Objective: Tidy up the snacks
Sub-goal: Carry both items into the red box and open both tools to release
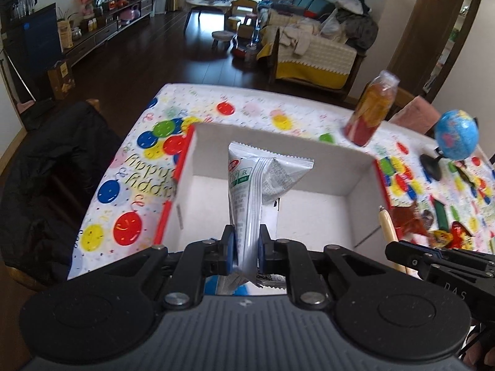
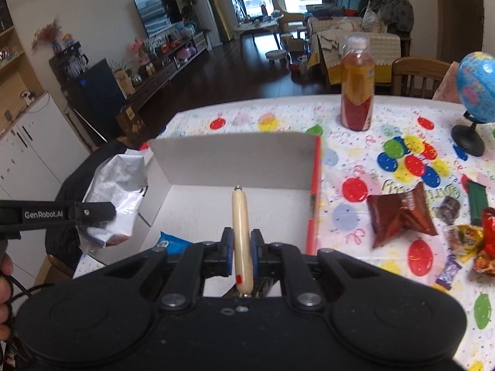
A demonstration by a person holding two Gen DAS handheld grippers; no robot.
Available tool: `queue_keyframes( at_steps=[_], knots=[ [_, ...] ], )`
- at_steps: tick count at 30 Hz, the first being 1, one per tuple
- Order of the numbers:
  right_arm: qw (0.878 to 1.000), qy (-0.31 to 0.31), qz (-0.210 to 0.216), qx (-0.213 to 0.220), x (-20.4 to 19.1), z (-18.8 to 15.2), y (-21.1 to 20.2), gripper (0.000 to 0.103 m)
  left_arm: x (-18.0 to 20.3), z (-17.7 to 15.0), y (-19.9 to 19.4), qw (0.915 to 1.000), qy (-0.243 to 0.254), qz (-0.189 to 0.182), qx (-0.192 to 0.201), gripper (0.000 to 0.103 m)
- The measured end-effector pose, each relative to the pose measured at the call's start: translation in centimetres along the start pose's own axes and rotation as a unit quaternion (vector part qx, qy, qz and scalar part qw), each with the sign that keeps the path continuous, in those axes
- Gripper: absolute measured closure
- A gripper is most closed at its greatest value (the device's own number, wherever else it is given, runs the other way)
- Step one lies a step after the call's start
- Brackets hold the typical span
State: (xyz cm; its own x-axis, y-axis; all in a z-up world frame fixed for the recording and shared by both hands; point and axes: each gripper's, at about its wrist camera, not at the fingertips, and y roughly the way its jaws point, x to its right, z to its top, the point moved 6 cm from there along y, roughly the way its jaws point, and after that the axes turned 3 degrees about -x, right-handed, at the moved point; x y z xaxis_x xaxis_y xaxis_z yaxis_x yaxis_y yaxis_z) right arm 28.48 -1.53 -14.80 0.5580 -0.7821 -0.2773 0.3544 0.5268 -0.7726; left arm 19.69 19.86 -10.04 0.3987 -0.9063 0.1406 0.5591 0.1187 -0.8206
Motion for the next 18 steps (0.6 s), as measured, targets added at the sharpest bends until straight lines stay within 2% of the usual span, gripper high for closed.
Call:
queue_keyframes(
  at_steps=[5,15,18],
  knots=[
    [1.0,-0.007,-0.007,-0.023,-0.7,-0.6,2.5,0.093,-1.4,-0.1,2.1,0.9997,0.007,0.012,-0.019,0.089],
    [0.998,-0.019,-0.026,-0.059,-0.9,-1.5,5.6,0.093,-1.6,-1.1,6.1,0.997,0.036,0.026,-0.064,0.089],
    [0.997,-0.022,-0.025,-0.064,-0.9,-1.7,5.8,0.088,-1.7,-1.5,6.8,0.996,0.037,0.024,-0.078,0.089]
  ],
)
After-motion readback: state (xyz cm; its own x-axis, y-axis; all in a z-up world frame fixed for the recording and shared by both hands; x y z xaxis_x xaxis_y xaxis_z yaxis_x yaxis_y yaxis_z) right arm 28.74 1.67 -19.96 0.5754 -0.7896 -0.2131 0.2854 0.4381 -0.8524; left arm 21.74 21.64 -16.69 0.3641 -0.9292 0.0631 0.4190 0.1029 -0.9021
